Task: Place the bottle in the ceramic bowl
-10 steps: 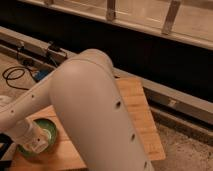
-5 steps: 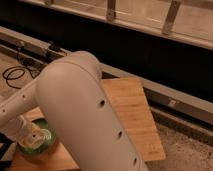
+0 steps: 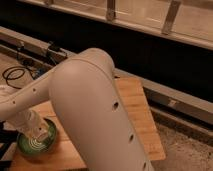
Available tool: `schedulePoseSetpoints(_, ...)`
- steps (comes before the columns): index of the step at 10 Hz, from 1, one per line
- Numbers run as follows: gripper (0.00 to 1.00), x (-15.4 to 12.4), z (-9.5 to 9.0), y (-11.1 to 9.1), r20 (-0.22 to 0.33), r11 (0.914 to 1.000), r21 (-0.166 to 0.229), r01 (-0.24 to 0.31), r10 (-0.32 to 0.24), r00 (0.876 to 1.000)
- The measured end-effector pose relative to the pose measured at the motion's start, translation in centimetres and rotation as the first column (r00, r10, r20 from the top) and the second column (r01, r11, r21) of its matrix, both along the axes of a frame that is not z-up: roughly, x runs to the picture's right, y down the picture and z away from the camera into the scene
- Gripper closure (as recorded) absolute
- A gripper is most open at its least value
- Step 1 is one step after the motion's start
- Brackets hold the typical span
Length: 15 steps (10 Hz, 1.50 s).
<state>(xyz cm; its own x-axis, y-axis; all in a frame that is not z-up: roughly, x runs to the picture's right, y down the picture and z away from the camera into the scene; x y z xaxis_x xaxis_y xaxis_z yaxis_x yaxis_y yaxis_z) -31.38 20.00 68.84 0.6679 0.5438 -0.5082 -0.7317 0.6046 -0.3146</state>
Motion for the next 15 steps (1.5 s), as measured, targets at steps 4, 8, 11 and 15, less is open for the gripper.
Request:
schedulePoseSetpoints(4,0.67,0.08,0.05,-0.05,-0.001,1.0000,0.000,-0.001,0.001,1.000)
schedulePoseSetpoints(8,0.27,0.07,0.05,-0.06,-0.001,1.0000,0.001,-0.001,0.001,1.000)
schedulePoseSetpoints(11,0.20,0.08,0.06,-0.07,-0.001,1.0000,0.001,-0.001,0.001,1.000)
schedulePoseSetpoints(15,0.20,0.07,0.06,-0.08,-0.001,1.0000,0.002,-0.001,0.001,1.000)
